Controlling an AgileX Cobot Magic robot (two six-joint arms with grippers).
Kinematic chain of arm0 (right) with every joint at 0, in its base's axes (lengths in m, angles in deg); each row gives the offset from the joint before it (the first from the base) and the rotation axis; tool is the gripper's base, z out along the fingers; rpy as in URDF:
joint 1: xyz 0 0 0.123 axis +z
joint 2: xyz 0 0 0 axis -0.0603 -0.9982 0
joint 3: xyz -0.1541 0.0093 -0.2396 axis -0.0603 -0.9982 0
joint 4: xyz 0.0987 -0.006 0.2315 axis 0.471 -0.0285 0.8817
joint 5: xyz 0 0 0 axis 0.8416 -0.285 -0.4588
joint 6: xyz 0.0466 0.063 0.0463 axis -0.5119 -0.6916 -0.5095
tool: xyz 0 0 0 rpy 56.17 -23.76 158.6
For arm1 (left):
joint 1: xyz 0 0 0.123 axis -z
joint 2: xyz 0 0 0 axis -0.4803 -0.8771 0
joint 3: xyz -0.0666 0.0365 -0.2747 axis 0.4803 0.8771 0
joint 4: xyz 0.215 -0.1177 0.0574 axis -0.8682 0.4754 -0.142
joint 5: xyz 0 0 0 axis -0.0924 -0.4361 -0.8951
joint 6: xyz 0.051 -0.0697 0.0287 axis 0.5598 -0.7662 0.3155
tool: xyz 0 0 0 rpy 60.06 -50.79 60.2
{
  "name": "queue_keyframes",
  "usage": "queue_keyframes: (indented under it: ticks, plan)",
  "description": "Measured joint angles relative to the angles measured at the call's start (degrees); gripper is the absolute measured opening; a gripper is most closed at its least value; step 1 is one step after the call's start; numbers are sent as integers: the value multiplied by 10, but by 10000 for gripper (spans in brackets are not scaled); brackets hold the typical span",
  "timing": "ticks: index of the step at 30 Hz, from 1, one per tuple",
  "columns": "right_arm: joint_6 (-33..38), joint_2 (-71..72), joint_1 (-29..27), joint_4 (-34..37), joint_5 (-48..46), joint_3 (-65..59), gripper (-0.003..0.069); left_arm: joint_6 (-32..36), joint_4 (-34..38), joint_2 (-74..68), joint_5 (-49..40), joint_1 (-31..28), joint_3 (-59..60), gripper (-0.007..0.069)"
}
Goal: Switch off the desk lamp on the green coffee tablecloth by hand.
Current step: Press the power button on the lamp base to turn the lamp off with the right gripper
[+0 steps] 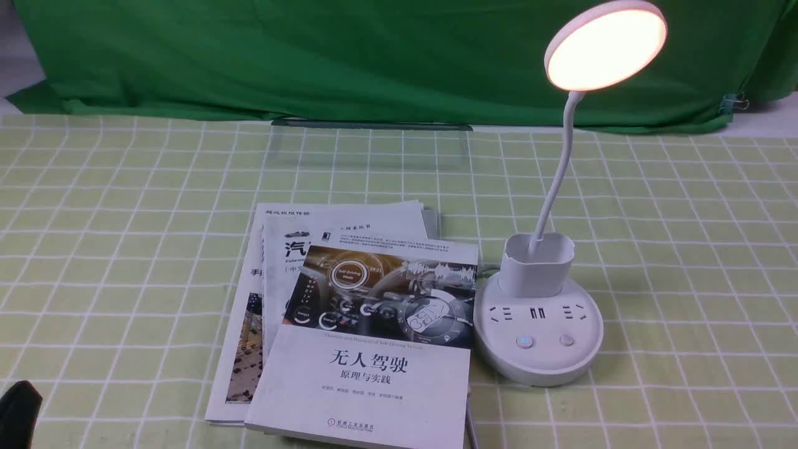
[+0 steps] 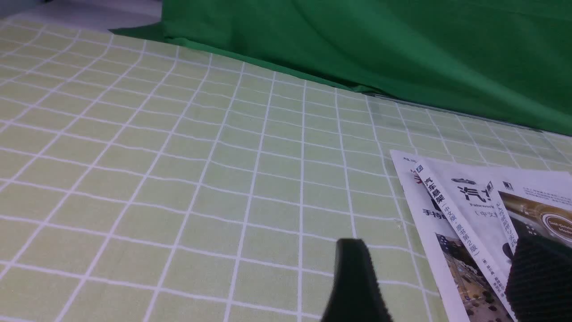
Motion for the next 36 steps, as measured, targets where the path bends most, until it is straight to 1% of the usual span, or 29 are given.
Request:
queue_keyframes:
  ticks: [28, 29, 30, 33, 34, 35, 36]
  plan:
    - [-5, 0, 0, 1, 1, 0, 244, 0, 0, 0, 0, 0, 0, 410]
    - [-16, 0, 0, 6, 5, 0, 244, 0, 0, 0, 0, 0, 0, 410]
    - [-45, 0, 0, 20, 17, 0, 244, 0, 0, 0, 0, 0, 0, 410]
    - [-155, 0, 0, 61, 52, 0, 244, 0, 0, 0, 0, 0, 0, 410]
    - [-164, 0, 0, 64, 58, 0, 244, 0, 0, 0, 0, 0, 0, 410]
    - [-219, 0, 0, 75, 77, 0, 244, 0, 0, 0, 0, 0, 0, 410]
    - [-258, 0, 0, 80, 90, 0, 242, 0, 0, 0, 0, 0, 0, 410]
